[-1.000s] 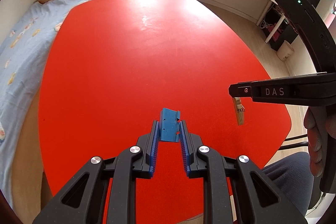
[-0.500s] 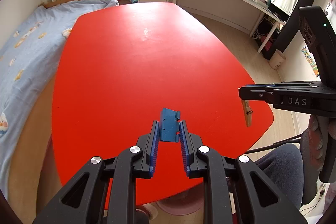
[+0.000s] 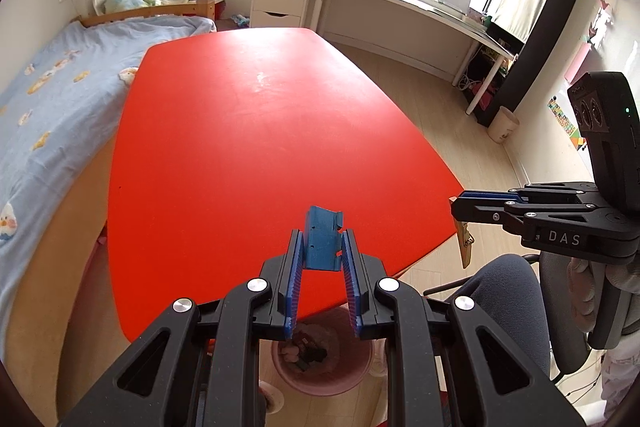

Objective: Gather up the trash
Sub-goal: 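Carry the blue block and wooden blocks over the pink bin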

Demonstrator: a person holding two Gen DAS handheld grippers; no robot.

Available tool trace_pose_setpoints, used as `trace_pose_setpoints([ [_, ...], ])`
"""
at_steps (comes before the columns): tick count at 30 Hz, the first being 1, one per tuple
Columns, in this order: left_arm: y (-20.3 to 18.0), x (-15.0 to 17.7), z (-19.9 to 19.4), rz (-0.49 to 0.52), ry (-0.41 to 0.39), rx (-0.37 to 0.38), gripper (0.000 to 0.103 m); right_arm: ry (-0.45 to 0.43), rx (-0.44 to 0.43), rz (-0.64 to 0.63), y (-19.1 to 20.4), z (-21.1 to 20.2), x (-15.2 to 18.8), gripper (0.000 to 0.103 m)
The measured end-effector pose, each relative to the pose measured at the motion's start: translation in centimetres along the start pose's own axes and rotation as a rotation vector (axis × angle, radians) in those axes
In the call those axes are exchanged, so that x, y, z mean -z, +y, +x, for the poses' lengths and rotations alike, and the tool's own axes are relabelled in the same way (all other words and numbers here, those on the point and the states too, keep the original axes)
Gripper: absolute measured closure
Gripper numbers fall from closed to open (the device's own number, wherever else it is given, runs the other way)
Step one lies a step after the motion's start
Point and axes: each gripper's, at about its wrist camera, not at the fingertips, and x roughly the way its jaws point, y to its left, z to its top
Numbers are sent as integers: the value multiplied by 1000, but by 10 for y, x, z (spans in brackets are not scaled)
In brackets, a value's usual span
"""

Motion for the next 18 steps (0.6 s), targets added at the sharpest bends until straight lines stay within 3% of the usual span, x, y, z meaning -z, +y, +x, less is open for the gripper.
trace_pose_setpoints([
  [18, -5, 44, -11, -30, 51, 63, 84, 25, -62, -30, 19, -18, 58, 91],
])
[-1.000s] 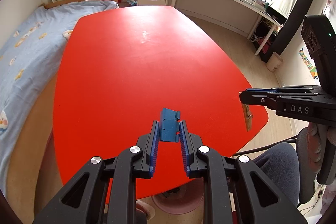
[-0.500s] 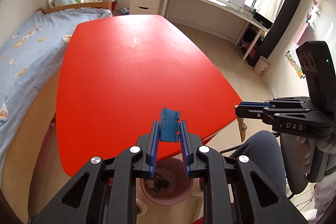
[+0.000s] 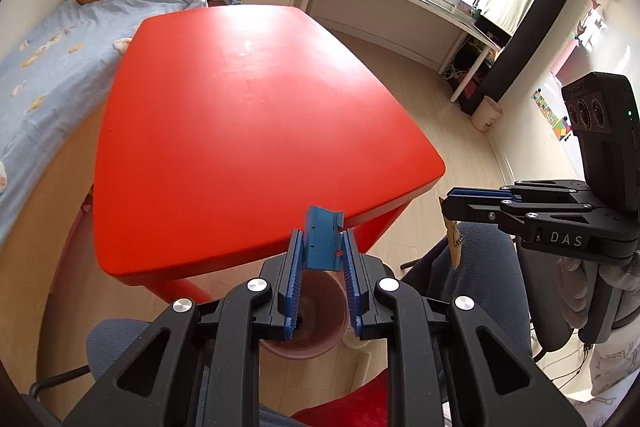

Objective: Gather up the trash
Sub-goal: 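Carry the blue block and wooden blocks over the pink bin, then open both tools over the pink bin to drop the blocks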

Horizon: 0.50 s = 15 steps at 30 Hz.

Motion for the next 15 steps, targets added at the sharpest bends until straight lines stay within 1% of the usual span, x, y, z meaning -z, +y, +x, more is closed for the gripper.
trace_pose_setpoints([
  [5, -1, 4, 3, -3, 13, 15, 84, 13, -11, -1, 4, 5, 7, 91],
  [15, -2, 4, 7, 0, 23, 44, 84, 21, -31, -1, 3, 7, 6, 91],
])
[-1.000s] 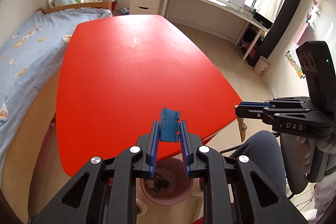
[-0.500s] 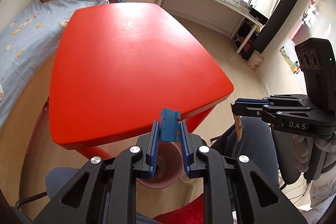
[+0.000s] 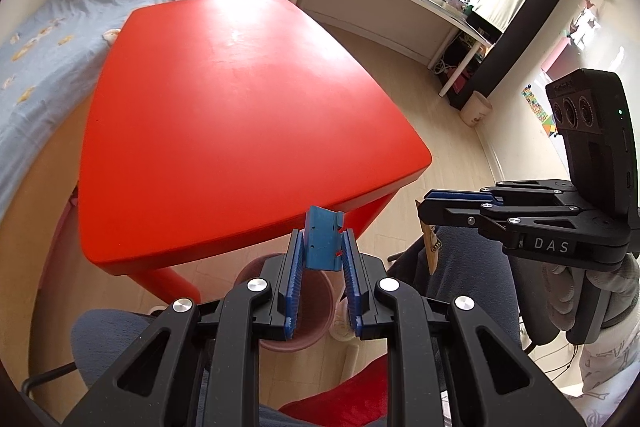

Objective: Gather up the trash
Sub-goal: 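Open both tools over the pink bin to drop the blocks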

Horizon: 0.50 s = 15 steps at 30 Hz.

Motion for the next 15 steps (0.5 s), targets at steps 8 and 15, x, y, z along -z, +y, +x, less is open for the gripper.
trace_pose_setpoints([
  [8, 5, 1, 0, -22, -11, -29, 26, -14, -3, 19, -7, -4, -2, 62],
  [15, 19, 3, -2, -54, -23, -108, 7, -63, 18, 47, -14, -11, -4, 5],
])
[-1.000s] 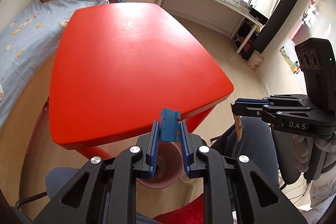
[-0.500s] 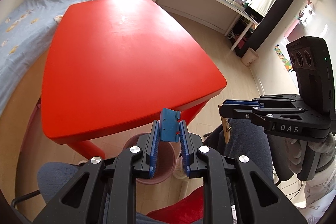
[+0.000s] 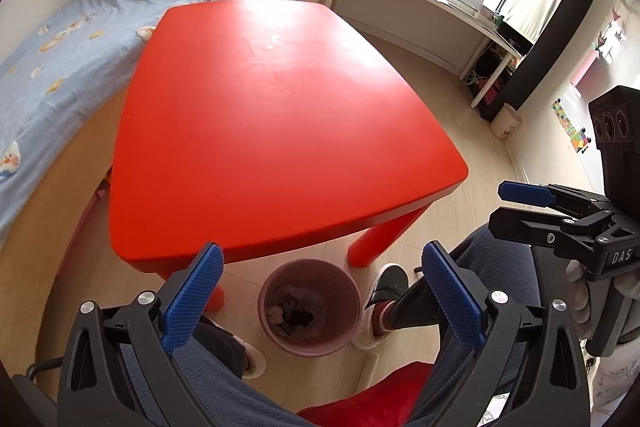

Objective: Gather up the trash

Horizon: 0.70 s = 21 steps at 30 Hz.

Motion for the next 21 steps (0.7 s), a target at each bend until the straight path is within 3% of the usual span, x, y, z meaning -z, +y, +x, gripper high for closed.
trace_pose_setpoints([
  [14, 8, -3, 0, -28, -5, 4, 7, -7, 50, -28, 2, 4, -3, 3],
  [21, 11, -15, -1, -11, -27, -23, 7, -70, 98, -55, 1, -1, -19, 3],
])
